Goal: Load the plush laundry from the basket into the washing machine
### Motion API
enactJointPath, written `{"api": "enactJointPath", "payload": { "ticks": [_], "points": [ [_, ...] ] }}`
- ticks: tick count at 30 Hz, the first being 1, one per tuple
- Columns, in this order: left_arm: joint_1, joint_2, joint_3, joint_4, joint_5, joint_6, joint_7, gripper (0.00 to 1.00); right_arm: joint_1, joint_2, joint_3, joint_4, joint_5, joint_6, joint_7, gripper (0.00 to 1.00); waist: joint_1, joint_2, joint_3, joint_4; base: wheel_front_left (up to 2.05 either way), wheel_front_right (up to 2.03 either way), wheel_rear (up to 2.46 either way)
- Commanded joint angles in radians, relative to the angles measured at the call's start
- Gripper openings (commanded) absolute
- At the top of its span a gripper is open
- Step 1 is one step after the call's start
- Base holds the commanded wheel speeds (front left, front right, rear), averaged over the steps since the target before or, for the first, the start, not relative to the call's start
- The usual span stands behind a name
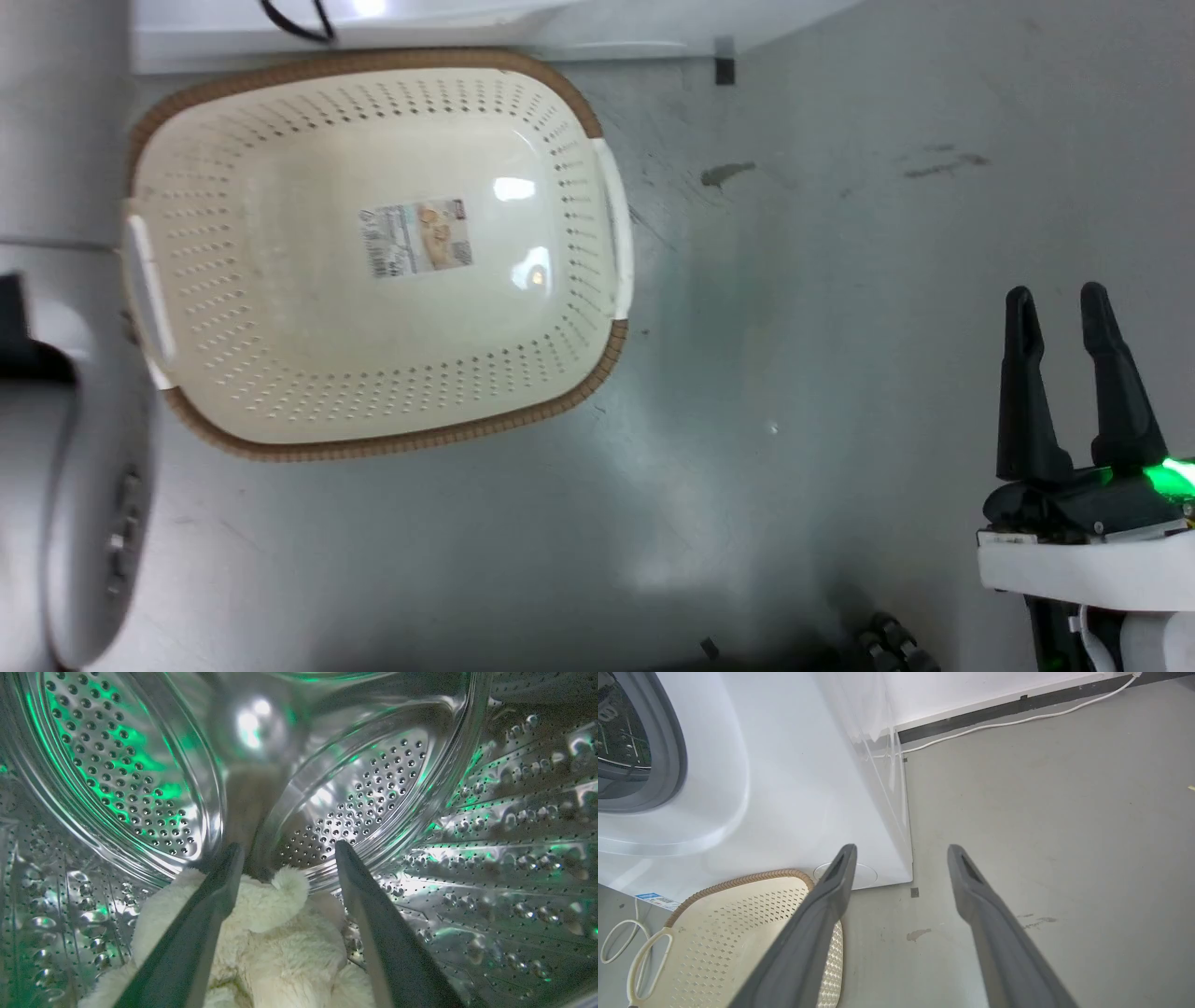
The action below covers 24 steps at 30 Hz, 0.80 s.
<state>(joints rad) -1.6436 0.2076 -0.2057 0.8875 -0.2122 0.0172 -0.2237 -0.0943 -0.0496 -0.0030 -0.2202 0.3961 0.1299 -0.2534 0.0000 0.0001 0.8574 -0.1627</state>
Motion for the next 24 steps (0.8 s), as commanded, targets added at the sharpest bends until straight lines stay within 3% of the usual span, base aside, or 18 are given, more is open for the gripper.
{"api": "enactJointPath", "payload": {
  "ticks": [1,14,24],
  "points": [
    [0.023,-0.012,-0.004,0.017,-0.007,-0.009,-0.012,1.00,-0.024,-0.001,-0.006,-0.004,-0.011,0.001,-0.008,1.00,0.0000,-0.0001,-0.022,0.020,0.00,0.00,0.00],
    [0.255,-0.083,-0.016,0.064,-0.054,-0.042,-0.036,1.00,-0.026,-0.001,-0.038,0.028,-0.051,0.001,-0.008,1.00,0.0000,-0.0001,-0.187,0.095,0.00,0.00,0.00],
    [0.538,-0.121,0.009,-0.080,-0.085,-0.035,-0.038,1.00,0.007,-0.001,-0.046,0.068,-0.053,0.001,-0.008,1.00,0.0000,-0.0001,-0.349,0.145,0.00,0.00,0.00]
  ]
}}
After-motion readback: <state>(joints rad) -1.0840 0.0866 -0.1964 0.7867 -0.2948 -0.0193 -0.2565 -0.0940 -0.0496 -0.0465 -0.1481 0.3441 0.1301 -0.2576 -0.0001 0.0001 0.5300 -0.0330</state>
